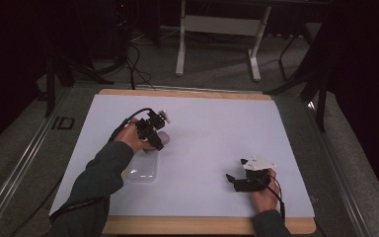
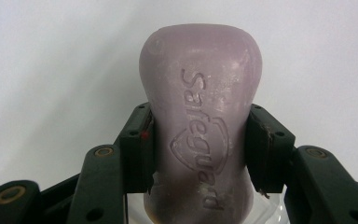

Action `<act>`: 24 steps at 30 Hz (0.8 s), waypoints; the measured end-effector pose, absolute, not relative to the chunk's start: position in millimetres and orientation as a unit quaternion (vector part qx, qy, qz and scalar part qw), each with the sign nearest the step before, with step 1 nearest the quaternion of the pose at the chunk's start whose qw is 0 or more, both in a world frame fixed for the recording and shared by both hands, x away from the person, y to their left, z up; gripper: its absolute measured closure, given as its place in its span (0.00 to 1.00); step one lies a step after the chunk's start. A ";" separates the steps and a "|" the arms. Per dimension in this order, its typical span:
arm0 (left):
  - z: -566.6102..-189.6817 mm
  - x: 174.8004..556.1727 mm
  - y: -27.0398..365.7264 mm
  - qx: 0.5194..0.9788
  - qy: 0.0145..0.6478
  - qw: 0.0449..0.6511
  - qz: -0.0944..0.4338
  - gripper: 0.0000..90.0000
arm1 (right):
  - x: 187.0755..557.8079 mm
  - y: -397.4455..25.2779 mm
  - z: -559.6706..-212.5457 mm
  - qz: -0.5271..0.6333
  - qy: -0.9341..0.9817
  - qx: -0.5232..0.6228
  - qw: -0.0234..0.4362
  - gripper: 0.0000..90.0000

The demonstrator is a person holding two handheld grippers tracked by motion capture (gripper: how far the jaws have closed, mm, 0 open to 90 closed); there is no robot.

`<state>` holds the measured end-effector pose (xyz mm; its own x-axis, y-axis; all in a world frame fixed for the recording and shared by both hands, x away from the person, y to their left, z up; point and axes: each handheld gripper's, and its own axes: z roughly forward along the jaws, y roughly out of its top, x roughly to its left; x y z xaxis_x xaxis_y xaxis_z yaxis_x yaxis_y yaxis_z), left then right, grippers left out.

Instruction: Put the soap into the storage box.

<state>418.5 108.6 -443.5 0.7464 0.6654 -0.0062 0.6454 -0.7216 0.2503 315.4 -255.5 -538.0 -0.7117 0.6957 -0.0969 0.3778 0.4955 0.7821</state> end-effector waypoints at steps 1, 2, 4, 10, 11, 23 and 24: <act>-442.7 418.2 112.7 0.926 0.357 0.118 0.043 0.56 | 315.5 -255.6 -537.9 0.387 0.841 0.319 0.205 0.19; -442.7 418.2 112.7 0.926 0.357 0.118 0.043 0.56 | 315.6 -255.5 -538.0 0.387 0.841 0.319 0.205 0.19; -442.7 417.5 117.9 0.922 0.364 0.121 0.043 0.56 | 315.5 -255.4 -538.0 0.387 0.840 0.319 0.205 0.19; -438.3 412.1 127.1 0.919 0.373 0.120 0.047 0.56 | 315.3 -255.9 -537.9 0.389 0.838 0.322 0.205 0.19; -437.5 410.8 128.5 0.918 0.375 0.121 0.048 0.56 | 315.3 -256.0 -537.8 0.390 0.838 0.322 0.205 0.19; -434.7 403.4 151.3 0.904 0.403 0.135 0.047 0.56 | 315.4 -256.5 -537.7 0.391 0.838 0.321 0.205 0.19; -434.8 402.6 152.8 0.903 0.405 0.135 0.047 0.56 | 315.3 -256.4 -537.7 0.391 0.838 0.321 0.205 0.19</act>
<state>402.6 152.8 -434.8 0.6681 0.7437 -0.0234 0.7181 -0.6363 0.2819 315.3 -256.4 -537.7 -0.7094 0.6987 -0.0926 0.3778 0.4879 0.7869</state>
